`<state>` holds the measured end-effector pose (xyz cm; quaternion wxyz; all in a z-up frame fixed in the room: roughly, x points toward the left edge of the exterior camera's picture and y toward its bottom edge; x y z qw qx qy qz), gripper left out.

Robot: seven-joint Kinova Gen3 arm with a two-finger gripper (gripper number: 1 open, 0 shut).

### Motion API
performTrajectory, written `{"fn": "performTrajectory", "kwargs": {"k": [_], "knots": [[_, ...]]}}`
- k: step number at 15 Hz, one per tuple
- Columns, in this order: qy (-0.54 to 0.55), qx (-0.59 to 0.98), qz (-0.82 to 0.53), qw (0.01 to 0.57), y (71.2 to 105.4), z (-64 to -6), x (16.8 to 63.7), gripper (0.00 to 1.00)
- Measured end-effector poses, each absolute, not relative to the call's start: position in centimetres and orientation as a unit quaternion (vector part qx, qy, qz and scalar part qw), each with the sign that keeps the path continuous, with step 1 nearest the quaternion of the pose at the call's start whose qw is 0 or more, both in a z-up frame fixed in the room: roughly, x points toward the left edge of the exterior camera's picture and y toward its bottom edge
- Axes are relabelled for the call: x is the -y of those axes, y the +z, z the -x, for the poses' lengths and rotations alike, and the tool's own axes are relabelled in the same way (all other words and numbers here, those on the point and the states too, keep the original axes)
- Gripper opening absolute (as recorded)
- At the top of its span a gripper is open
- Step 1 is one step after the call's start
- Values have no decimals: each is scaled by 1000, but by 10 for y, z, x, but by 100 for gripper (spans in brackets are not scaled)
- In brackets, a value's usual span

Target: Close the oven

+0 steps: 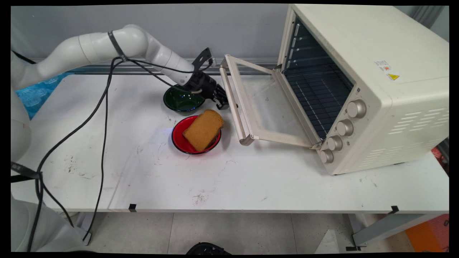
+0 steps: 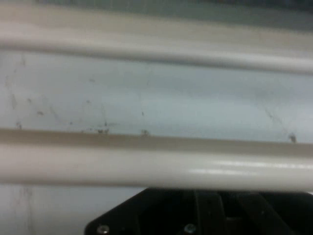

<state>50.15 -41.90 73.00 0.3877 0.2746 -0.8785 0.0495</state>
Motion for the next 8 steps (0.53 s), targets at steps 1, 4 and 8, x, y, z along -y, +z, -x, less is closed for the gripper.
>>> {"fn": "performTrajectory", "kwargs": {"k": [1,4,8], "knots": [[49,879,-273,389,731,-500,421,0],[45,879,-268,391,741,-494,426,0],[43,880,-265,393,760,-486,434,0]]}}
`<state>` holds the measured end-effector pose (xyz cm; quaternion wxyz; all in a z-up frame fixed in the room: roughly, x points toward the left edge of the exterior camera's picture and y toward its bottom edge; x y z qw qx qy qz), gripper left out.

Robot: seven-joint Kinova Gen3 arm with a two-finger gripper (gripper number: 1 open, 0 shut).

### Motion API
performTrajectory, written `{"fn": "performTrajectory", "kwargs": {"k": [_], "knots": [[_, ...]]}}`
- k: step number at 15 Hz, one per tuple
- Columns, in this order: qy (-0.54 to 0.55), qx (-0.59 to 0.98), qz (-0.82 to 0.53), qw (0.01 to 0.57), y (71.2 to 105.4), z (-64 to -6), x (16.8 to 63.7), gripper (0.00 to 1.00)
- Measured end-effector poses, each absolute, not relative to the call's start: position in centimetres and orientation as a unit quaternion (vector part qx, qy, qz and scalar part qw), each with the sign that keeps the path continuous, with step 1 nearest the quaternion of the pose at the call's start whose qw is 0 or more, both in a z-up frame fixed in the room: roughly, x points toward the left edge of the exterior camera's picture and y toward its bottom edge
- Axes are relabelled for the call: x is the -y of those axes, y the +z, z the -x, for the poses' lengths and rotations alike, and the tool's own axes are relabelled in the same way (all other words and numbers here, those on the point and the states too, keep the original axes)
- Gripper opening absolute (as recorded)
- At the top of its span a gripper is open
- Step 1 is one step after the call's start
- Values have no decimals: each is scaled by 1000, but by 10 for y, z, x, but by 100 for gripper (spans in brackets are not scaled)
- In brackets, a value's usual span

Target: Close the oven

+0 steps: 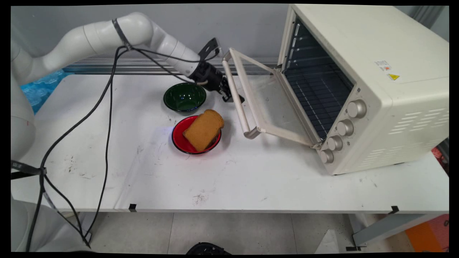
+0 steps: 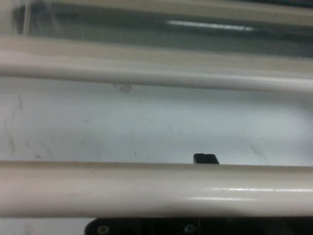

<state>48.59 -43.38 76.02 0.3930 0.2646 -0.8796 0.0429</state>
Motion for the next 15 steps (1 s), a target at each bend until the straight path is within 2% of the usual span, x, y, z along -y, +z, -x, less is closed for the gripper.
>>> {"fn": "performTrajectory", "kwargs": {"k": [15], "knots": [[59,861,-267,429,852,-441,474,0]]}}
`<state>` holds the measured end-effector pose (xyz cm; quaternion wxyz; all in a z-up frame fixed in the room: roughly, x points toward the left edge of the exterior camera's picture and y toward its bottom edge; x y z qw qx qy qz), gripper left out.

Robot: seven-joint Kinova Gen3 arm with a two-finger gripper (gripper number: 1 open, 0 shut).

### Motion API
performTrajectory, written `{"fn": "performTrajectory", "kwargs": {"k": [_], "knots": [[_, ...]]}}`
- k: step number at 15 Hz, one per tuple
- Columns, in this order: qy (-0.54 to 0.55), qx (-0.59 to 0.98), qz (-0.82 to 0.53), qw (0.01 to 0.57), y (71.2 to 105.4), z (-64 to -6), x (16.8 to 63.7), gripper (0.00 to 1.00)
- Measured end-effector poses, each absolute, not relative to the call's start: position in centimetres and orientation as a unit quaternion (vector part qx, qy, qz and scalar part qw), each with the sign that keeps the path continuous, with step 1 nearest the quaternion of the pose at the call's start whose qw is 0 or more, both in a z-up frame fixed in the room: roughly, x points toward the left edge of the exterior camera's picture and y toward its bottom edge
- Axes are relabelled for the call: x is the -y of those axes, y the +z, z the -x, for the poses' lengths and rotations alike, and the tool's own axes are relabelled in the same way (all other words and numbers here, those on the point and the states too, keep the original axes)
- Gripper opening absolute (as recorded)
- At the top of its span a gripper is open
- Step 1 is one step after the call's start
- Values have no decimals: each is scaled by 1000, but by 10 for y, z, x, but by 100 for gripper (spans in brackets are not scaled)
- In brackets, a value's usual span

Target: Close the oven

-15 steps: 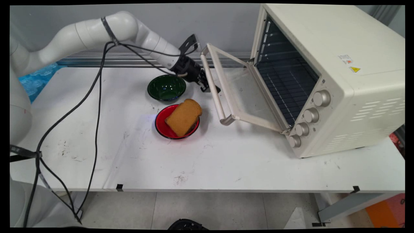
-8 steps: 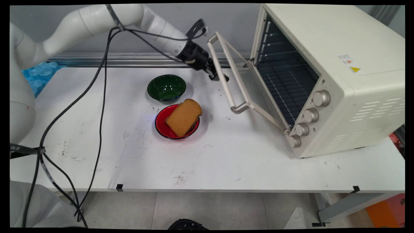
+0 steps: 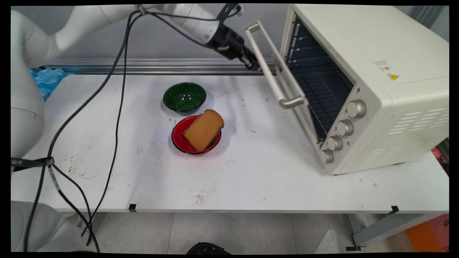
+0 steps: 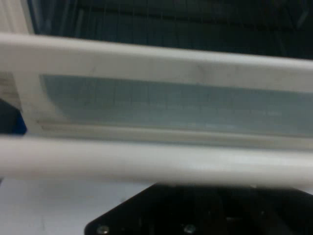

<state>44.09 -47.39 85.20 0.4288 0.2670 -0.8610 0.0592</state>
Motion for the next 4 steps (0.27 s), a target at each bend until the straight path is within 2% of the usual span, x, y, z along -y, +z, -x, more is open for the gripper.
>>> {"fn": "performTrajectory", "kwargs": {"k": [4], "knots": [[67,855,-268,439,876,-434,482,0]]}}
